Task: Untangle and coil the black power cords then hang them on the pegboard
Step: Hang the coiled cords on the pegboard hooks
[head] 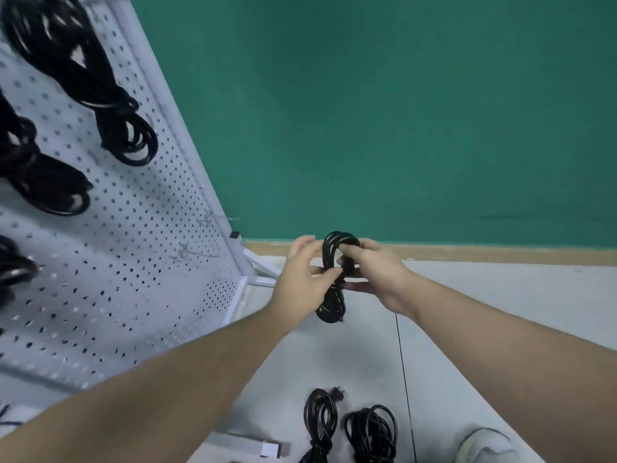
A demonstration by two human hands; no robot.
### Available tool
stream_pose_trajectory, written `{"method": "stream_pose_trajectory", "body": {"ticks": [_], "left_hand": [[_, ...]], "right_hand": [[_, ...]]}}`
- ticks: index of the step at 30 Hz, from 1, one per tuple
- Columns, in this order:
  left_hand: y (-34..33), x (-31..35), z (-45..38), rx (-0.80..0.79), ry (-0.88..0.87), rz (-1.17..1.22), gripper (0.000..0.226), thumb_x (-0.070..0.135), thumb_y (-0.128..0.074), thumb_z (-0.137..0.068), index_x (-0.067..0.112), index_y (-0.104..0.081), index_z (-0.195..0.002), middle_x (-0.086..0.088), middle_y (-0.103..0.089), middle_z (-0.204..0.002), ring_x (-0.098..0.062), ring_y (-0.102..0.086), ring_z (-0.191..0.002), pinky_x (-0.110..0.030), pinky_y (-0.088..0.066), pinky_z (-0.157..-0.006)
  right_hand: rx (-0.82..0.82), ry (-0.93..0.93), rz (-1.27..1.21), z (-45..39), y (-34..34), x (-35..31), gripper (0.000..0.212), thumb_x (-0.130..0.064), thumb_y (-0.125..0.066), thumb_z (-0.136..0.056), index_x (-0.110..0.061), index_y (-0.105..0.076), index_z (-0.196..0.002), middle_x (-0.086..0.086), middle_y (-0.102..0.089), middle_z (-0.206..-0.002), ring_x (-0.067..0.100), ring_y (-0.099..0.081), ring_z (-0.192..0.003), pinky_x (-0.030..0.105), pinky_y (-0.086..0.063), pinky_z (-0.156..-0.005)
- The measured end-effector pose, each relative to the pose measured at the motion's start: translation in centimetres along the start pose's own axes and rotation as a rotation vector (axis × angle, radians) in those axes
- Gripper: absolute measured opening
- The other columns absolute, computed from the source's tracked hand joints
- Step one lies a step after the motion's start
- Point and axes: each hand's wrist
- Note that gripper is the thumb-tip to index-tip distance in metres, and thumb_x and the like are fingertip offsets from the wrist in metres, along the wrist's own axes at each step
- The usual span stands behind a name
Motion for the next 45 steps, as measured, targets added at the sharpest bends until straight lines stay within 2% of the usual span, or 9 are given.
{"method": "stream_pose_trajectory", "body": {"ticks": [3, 7, 11, 17, 21, 26, 31, 39, 45], "left_hand": [[2.2, 2.6, -1.1, -0.050, -0.115, -0.064, 0.048, 0.027, -0.073, -0.094, 0.045, -0.053, -0.134, 0.030, -0.036, -0.152, -0.002, -0.062, -0.120, -0.023, -0.052, -0.099], [5.3, 5.8, -2.6, -0.057, -0.148, -0.147, 0.031, 0.033, -0.065, -0.098, 0.048, -0.056, -0.123, 0.016, -0.059, -0.132, -0.005, -0.065, -0.112, -0.025, -0.051, -0.100], [8.5, 7.5, -3.4, 0.036, -0.307, -0.453, 0.066, 0.067, -0.043, -0.090, 0.032, -0.048, -0.146, 0.022, -0.023, -0.153, -0.005, -0.035, -0.142, -0.035, -0.027, -0.123], [11.1, 10.9, -4.3, 0.184, -0.451, -0.644, 0.061, 0.060, -0.031, -0.098, 0.031, -0.045, -0.150, 0.012, -0.046, -0.152, -0.007, -0.036, -0.144, -0.051, -0.018, -0.125], [11.9, 13.0, -5.2, 0.408, -0.445, -0.703, 0.053, 0.048, -0.033, -0.104, 0.023, -0.047, -0.148, 0.007, -0.045, -0.151, -0.011, -0.027, -0.150, -0.043, 0.004, -0.128], [12.9, 16.3, -6.3, 0.663, -0.382, -0.413, 0.032, 0.031, -0.036, -0.110, 0.011, -0.057, -0.124, 0.002, -0.048, -0.115, -0.013, -0.051, -0.106, -0.036, -0.043, -0.101], [14.7, 18.8, -6.9, 0.816, -0.395, -0.339, 0.028, 0.034, -0.036, -0.110, 0.011, -0.051, -0.104, 0.000, -0.043, -0.107, -0.008, -0.044, -0.085, -0.027, -0.039, -0.081], [16.3, 19.3, -9.2, 0.959, -0.338, -0.199, 0.040, 0.019, -0.046, -0.105, 0.001, -0.041, -0.140, -0.011, -0.042, -0.141, -0.018, -0.043, -0.123, -0.015, -0.030, -0.092], [17.3, 18.6, -10.6, 1.037, -0.240, -0.089, 0.040, 0.015, -0.048, -0.105, 0.008, -0.040, -0.143, -0.007, -0.047, -0.143, -0.020, -0.044, -0.129, -0.019, -0.030, -0.097]], "right_hand": [[-0.029, 0.093, 0.007, 0.3, -0.7, -3.9, 0.013, -0.020, -0.065, -0.098, -0.012, -0.065, -0.107, 0.005, -0.062, -0.081, 0.019, -0.062, -0.071, 0.030, -0.057, -0.059], [-0.121, 0.188, 0.087, 0.4, -1.3, -8.6, 0.011, -0.020, -0.072, -0.093, -0.016, -0.063, -0.099, 0.007, -0.065, -0.080, 0.021, -0.064, -0.070, 0.030, -0.056, -0.057], [-0.242, 0.251, 0.131, 0.1, -2.7, -12.6, 0.009, -0.021, -0.073, -0.093, -0.021, -0.064, -0.094, 0.004, -0.066, -0.077, 0.020, -0.064, -0.070, 0.036, -0.060, -0.061], [-0.270, 0.377, 0.222, -0.3, -5.1, -17.1, 0.008, -0.022, -0.075, -0.090, -0.024, -0.068, -0.093, 0.004, -0.070, -0.080, 0.018, -0.062, -0.066, 0.030, -0.053, -0.053], [-0.340, 0.437, 0.058, -0.2, -6.6, -19.4, 0.018, -0.010, -0.063, -0.097, -0.022, -0.071, -0.108, -0.002, -0.073, -0.106, 0.019, -0.064, -0.077, 0.032, -0.059, -0.062], [-0.329, 0.612, -0.008, 0.0, -9.1, -22.1, 0.029, 0.000, -0.057, -0.098, -0.022, -0.071, -0.111, -0.002, -0.071, -0.106, 0.012, -0.065, -0.073, 0.037, -0.063, -0.070], [-0.290, 0.730, -0.006, 0.1, -11.7, -25.8, 0.029, 0.000, -0.063, -0.095, -0.012, -0.070, -0.121, 0.000, -0.072, -0.103, 0.009, -0.065, -0.071, 0.030, -0.059, -0.055], [-0.292, 0.802, 0.088, -1.5, -15.4, -29.6, 0.030, 0.002, -0.061, -0.095, -0.021, -0.070, -0.112, -0.003, -0.073, -0.099, 0.012, -0.066, -0.078, 0.030, -0.060, -0.056], [-0.328, 0.754, 0.193, -3.8, -17.7, -29.9, 0.029, 0.001, -0.060, -0.096, -0.024, -0.068, -0.109, -0.003, -0.071, -0.099, 0.011, -0.064, -0.074, 0.034, -0.063, -0.062]]}}
Point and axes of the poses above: each hand's wrist, its own z-axis away from the middle knuckle, its own y-axis out of the back of the hand, x = y × z
